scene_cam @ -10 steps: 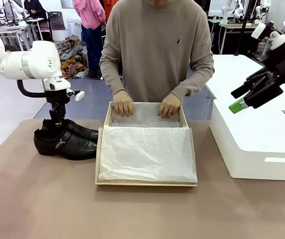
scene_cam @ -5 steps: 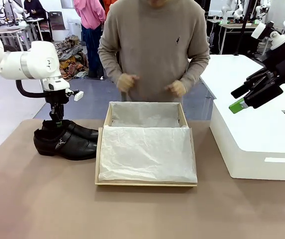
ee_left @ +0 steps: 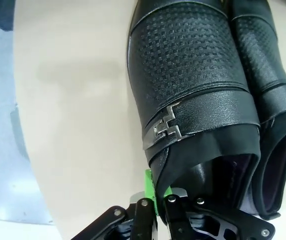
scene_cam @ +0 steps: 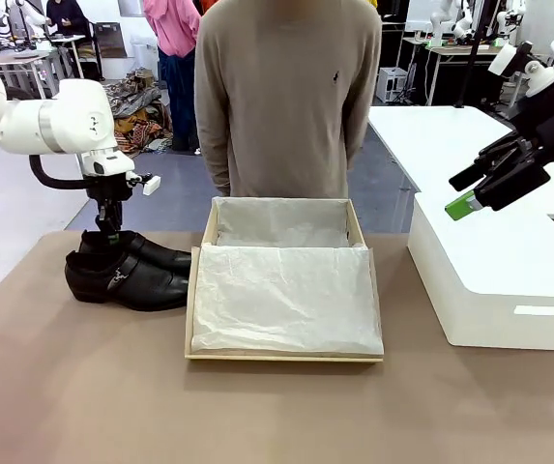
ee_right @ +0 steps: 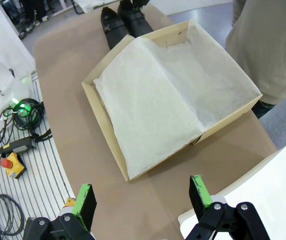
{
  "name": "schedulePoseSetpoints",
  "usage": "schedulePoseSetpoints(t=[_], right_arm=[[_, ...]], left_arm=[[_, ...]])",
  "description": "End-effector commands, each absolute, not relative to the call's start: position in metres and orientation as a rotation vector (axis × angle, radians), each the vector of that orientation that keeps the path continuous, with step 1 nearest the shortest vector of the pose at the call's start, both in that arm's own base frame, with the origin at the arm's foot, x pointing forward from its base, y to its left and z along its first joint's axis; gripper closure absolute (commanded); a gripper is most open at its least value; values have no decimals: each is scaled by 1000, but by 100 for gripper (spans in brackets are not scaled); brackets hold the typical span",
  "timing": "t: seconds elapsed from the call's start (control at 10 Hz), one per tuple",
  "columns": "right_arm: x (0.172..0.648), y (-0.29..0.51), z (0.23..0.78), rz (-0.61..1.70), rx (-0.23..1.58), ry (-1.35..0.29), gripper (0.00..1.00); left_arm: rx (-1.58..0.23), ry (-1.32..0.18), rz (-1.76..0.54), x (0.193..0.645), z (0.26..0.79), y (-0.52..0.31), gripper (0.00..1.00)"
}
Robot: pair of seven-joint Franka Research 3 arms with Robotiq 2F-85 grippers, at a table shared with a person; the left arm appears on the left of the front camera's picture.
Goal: Pack the shoes into the box.
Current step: Place one shoe of the Shoes into the Shoes Box.
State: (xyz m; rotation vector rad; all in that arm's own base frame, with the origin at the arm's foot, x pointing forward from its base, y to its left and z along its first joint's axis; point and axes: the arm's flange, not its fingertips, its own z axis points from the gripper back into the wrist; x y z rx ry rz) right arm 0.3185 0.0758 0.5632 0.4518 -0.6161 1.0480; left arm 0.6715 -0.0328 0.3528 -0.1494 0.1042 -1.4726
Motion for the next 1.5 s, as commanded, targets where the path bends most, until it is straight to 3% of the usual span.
schedulePoseSetpoints(t=[0.0,0.6,0.9,1.0,1.1,1.4], right_arm=[[320,77,564,1057,476,-631,0],[320,77,564,1057,476,-631,0],[320,77,564,1057,476,-631,0],[320,77,564,1057,476,-631,0],[320,77,564,1057,476,-631,0],[320,77,564,1057,476,-631,0]], left_arm=[[-77,95,-1430,675,370,-16,100],[-52,15,-1375,695,436,34,100],[-147,10,-1405,686,455,40,100],[-191,22,-1416,683,458,40,100],[-75,23,-1384,690,444,40,100],[-75,23,-1384,690,444,40,100]])
